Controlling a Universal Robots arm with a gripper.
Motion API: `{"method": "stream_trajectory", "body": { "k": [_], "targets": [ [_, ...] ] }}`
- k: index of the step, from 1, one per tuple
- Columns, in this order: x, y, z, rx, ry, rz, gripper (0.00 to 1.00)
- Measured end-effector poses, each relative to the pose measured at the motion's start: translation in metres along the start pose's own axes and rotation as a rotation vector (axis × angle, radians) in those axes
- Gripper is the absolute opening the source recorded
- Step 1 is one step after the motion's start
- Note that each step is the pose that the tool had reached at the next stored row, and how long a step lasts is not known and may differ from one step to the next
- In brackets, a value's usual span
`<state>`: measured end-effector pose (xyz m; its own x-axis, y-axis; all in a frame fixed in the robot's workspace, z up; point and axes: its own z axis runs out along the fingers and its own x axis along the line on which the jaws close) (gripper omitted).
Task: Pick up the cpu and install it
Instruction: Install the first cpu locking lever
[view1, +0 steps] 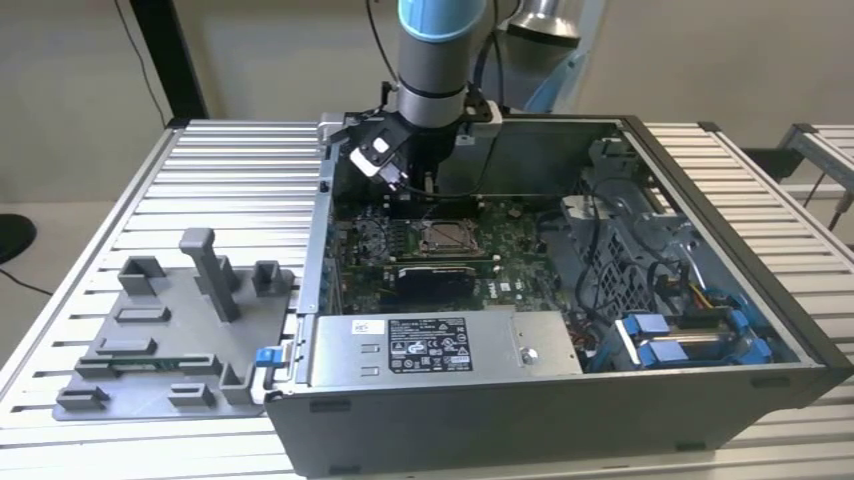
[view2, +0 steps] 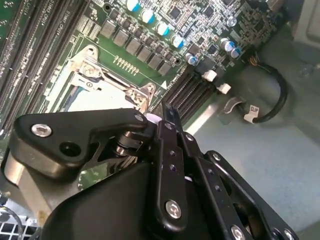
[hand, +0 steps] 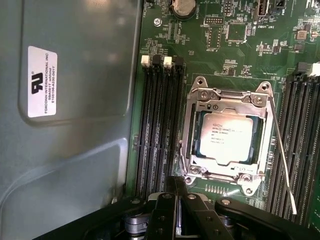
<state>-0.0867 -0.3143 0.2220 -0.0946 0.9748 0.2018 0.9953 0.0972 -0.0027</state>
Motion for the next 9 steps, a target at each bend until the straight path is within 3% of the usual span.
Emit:
{"method": "stream_trajectory", "body": {
  "k": [9],
  "targets": [
    [0.003,0.0045,0.002,-0.0001,0.0002,0.0,0.0]
  ]
}}
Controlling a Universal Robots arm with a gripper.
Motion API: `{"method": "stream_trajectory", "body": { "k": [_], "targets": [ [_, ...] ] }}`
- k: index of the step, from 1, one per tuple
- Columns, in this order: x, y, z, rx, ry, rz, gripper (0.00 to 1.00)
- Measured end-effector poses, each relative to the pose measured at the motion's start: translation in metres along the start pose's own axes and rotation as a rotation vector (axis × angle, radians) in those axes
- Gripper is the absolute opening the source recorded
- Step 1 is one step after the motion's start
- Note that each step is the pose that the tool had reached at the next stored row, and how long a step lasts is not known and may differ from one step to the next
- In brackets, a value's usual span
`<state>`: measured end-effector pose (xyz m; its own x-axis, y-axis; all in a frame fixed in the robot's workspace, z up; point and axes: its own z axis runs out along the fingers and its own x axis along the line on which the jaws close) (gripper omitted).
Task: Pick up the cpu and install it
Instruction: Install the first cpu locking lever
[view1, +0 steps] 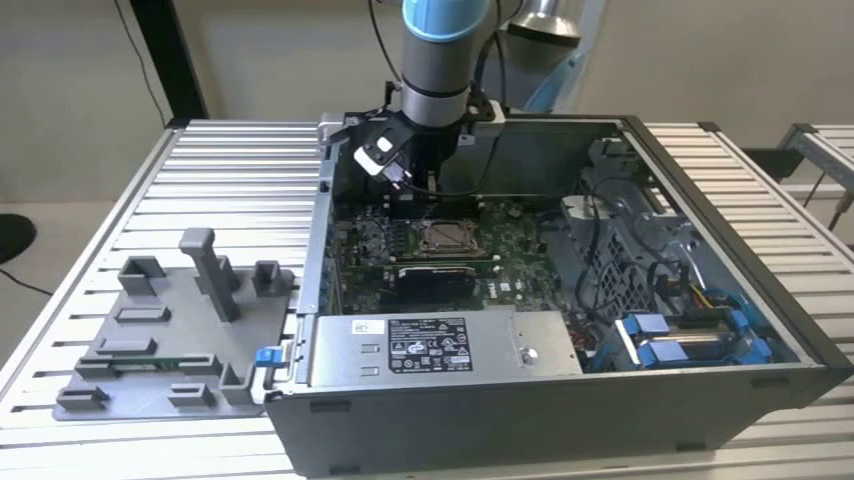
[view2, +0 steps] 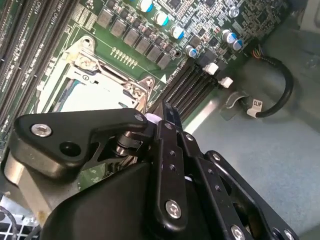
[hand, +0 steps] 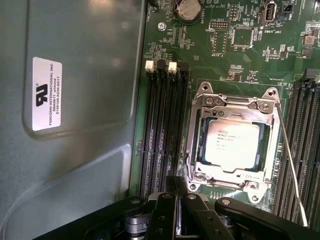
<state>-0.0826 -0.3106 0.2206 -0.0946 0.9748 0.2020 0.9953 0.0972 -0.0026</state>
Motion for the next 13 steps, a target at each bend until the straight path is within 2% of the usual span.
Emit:
{"method": "stream_trajectory", "body": {
  "k": [6,13],
  "targets": [
    [-0.0005,0.0025,-0.0001,0.0002,-0.0003,0.0,0.0],
    [-0.0017,0.0026,-0.0006,0.0006,-0.0005,0.0,0.0]
  ]
}}
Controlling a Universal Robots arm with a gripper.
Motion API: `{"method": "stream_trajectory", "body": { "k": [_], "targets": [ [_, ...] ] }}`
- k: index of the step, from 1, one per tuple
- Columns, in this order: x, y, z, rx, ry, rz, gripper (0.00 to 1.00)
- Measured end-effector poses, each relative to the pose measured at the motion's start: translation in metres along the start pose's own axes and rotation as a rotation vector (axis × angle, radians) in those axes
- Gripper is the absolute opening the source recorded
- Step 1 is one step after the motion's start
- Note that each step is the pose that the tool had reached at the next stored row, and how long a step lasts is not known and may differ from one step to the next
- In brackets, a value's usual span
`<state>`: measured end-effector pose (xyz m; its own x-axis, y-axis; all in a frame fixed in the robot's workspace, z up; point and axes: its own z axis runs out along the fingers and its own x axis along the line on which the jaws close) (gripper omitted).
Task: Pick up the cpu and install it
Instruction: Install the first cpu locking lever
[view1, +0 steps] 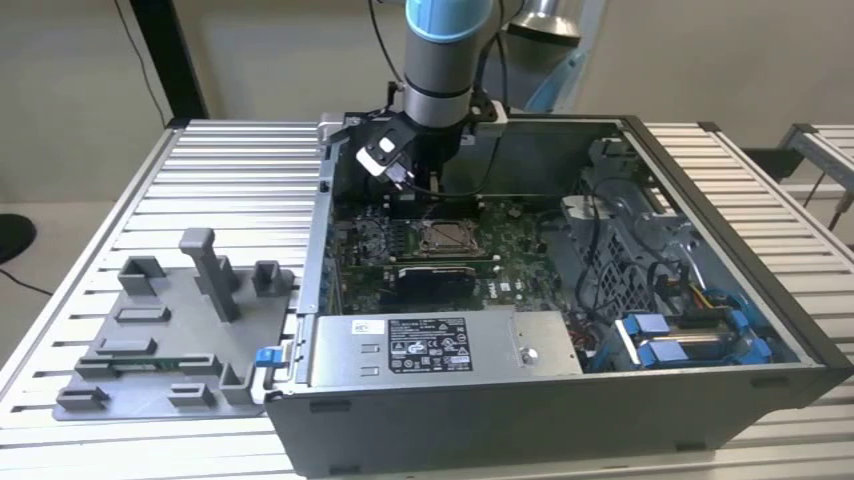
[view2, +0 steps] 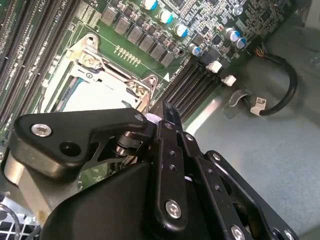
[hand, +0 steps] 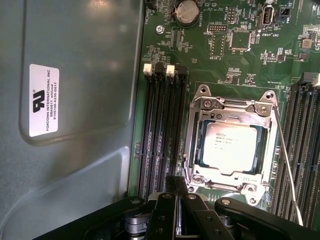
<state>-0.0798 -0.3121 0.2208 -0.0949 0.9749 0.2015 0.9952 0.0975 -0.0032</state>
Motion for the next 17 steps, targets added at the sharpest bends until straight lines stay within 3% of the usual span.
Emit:
{"method": "stream_trajectory", "body": {
  "k": [17],
  "targets": [
    [-0.0011,0.0051,-0.0002,0.0003,-0.0028,0.0,0.0]
  ]
}}
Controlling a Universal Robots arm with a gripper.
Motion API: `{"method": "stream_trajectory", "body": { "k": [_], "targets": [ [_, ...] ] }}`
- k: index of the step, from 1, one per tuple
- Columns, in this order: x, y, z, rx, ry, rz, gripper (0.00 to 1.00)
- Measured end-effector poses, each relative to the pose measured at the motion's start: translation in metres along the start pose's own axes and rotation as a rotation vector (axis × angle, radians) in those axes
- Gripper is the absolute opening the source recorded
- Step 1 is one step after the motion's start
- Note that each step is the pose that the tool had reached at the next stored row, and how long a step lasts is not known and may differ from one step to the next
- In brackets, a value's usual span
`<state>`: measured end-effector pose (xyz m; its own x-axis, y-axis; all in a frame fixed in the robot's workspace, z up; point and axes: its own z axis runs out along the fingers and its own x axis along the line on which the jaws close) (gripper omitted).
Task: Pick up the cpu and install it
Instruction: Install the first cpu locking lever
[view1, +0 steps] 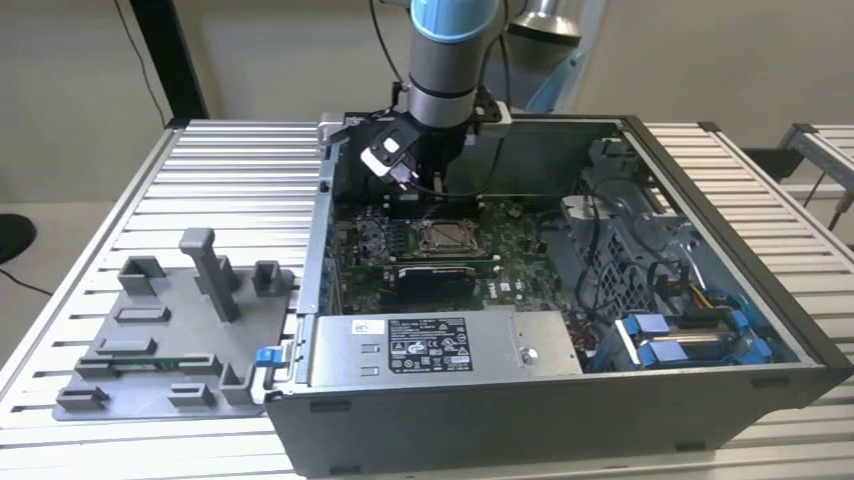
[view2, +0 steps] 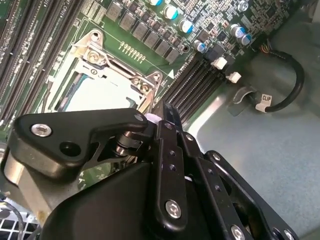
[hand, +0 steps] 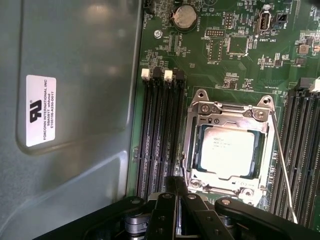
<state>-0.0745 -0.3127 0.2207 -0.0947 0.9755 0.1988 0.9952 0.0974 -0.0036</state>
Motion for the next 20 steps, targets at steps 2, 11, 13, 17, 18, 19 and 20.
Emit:
{"method": "stream_trajectory", "body": {
  "k": [2,11,13,17,18,19,20],
  "targets": [
    [-0.0001,0.0013,0.0,0.0001,-0.0015,0.0,0.0],
    [-0.0008,0.0078,-0.0001,0.001,-0.0107,0.0,0.0],
    [-0.0008,0.0084,0.0001,0.0011,-0.0119,0.0,0.0],
    [-0.0011,0.0113,0.0006,0.0014,-0.014,0.0,0.0],
    [-0.0012,0.0117,0.0006,0.0015,-0.0144,0.0,0.0],
    [-0.0012,0.0119,0.0008,0.0015,-0.0144,0.0,0.0],
    [-0.0012,0.0121,0.001,0.0014,-0.0144,0.0,0.0]
  ]
}}
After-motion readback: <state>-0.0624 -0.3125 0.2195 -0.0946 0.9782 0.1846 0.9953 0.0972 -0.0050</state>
